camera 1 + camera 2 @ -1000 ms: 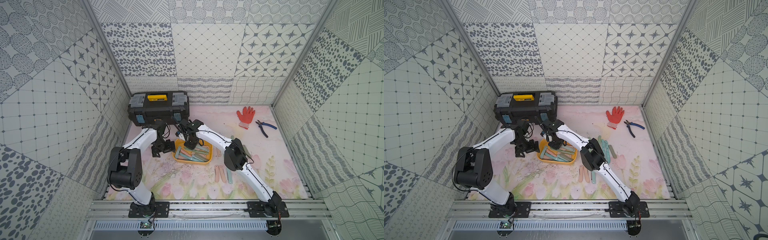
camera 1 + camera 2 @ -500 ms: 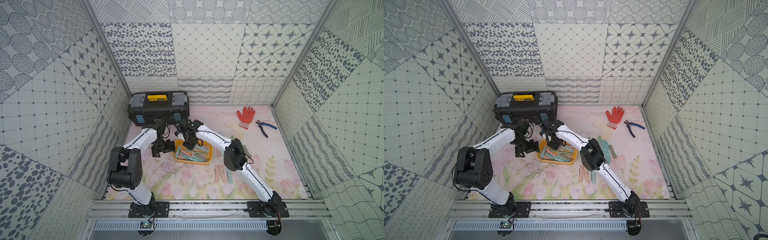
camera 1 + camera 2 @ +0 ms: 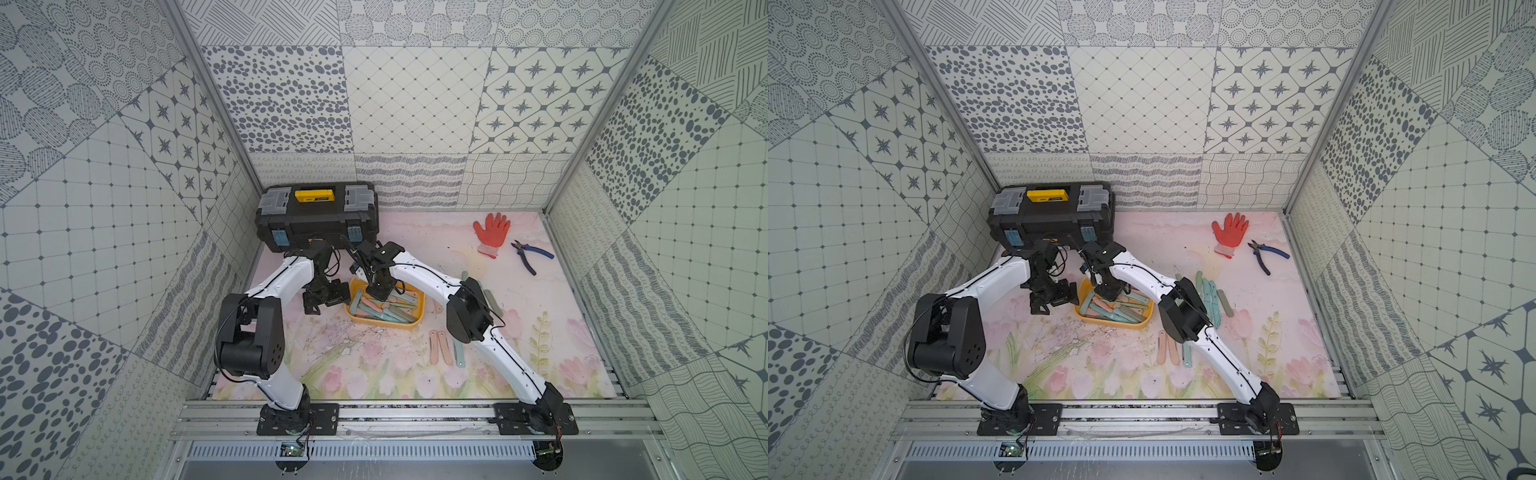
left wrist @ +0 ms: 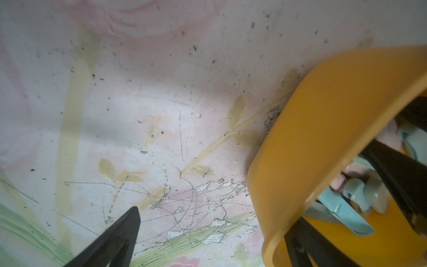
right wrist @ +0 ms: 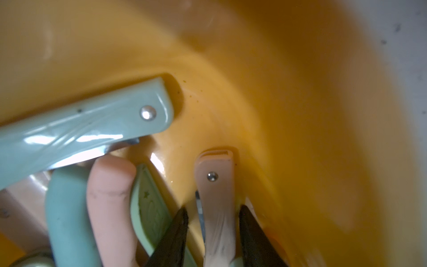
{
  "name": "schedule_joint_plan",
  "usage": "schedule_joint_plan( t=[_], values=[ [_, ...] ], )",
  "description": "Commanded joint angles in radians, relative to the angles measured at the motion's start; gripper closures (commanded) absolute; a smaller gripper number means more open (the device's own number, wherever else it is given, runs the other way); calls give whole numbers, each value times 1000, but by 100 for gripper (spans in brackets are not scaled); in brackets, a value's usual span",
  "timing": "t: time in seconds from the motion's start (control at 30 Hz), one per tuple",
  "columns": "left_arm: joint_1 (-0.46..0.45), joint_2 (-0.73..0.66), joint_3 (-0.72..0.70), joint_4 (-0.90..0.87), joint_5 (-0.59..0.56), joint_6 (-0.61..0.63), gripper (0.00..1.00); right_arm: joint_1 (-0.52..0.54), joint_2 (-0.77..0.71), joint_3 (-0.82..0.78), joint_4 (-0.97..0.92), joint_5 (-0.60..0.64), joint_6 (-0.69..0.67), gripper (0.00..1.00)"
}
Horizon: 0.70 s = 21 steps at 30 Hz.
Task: Take the fruit knife out of the storage box
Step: Pick up the fruit knife from the storage box.
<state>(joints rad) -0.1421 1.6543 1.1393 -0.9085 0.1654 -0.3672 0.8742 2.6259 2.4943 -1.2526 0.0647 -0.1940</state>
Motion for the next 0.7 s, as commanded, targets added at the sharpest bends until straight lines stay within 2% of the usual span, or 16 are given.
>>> schedule_joint_plan(
  t=[0.0,0.27,0.67],
  values=[
    [-2,-6,14,-42,-20,-15,5,0,46,-12,1,32,4,63],
    [-1,-5,14,-42,-18,-15,5,3,21,-15,24,35,5,79],
    [-2,-7,14,-40,-17,-15,6,0,-67,18,67,14,28,81]
  ],
)
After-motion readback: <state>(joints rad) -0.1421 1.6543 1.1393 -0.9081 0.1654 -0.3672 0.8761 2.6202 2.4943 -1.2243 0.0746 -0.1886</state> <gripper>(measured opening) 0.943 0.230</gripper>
